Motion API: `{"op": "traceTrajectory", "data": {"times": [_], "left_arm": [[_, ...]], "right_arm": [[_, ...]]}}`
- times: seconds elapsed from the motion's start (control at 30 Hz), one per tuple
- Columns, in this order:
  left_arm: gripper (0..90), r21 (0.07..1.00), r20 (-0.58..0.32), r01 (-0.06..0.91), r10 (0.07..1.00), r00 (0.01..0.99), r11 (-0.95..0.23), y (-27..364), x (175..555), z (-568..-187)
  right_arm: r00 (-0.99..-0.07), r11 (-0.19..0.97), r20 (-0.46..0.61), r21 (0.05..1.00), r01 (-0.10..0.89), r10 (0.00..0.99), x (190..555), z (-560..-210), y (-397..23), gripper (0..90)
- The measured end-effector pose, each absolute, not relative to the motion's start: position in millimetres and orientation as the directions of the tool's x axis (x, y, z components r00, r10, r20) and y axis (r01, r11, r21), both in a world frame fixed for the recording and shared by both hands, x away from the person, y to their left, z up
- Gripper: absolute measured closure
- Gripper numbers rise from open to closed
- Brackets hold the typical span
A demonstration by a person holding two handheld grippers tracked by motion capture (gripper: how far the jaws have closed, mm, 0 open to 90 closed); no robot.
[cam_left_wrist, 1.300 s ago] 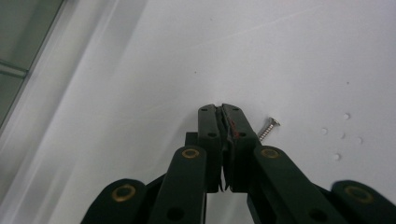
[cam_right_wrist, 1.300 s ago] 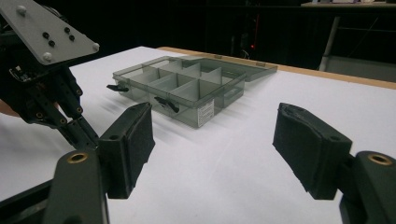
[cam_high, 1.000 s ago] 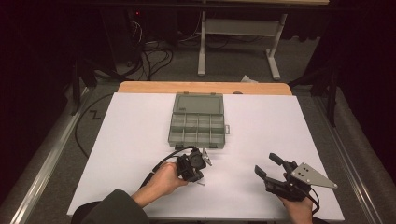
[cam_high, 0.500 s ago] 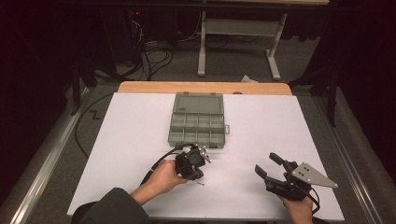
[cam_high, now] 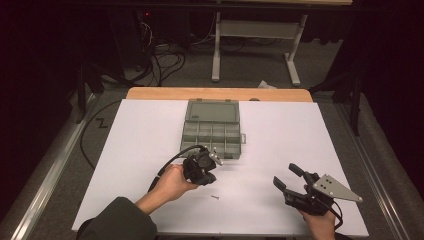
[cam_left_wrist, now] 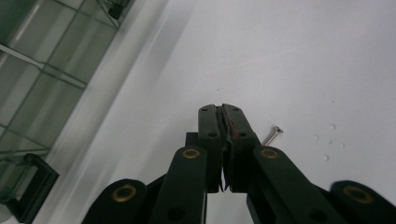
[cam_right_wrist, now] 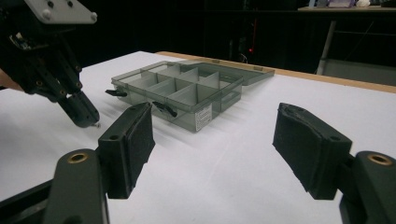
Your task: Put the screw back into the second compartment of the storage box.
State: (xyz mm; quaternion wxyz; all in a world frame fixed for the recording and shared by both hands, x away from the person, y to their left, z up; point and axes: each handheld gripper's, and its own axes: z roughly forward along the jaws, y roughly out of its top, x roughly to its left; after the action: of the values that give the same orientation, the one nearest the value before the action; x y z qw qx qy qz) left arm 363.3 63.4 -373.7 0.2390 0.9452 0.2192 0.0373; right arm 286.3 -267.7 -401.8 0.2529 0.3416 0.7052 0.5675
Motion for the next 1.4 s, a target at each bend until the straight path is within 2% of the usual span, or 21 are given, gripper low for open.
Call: {"op": "traceTrajectory", "data": {"times": [0.23,0.33,0.57,1.4], "left_arm": [[87.0,0.471,-0.026,0.403,0.444,0.895,-0.785,67.3,373.6,-362.5],[87.0,0.484,-0.059,0.417,0.446,0.893,-0.769,69.4,378.6,-358.2],[87.0,0.493,-0.071,0.437,0.466,0.882,-0.752,73.2,390.3,-348.5],[86.9,0.496,-0.045,0.502,0.557,0.829,-0.708,83.1,434.0,-325.4]], "right_arm": [[-0.639,0.125,0.027,0.974,0.192,0.768,286.5,-401.7,-267.8,30.7],[-0.64,0.124,0.028,0.974,0.191,0.768,286.1,-401.6,-267.9,30.6],[-0.64,0.124,0.029,0.973,0.193,0.768,286.6,-401.7,-267.9,30.6],[-0.644,0.132,0.017,0.975,0.182,0.765,286.2,-401.1,-267.5,30.8]]}}
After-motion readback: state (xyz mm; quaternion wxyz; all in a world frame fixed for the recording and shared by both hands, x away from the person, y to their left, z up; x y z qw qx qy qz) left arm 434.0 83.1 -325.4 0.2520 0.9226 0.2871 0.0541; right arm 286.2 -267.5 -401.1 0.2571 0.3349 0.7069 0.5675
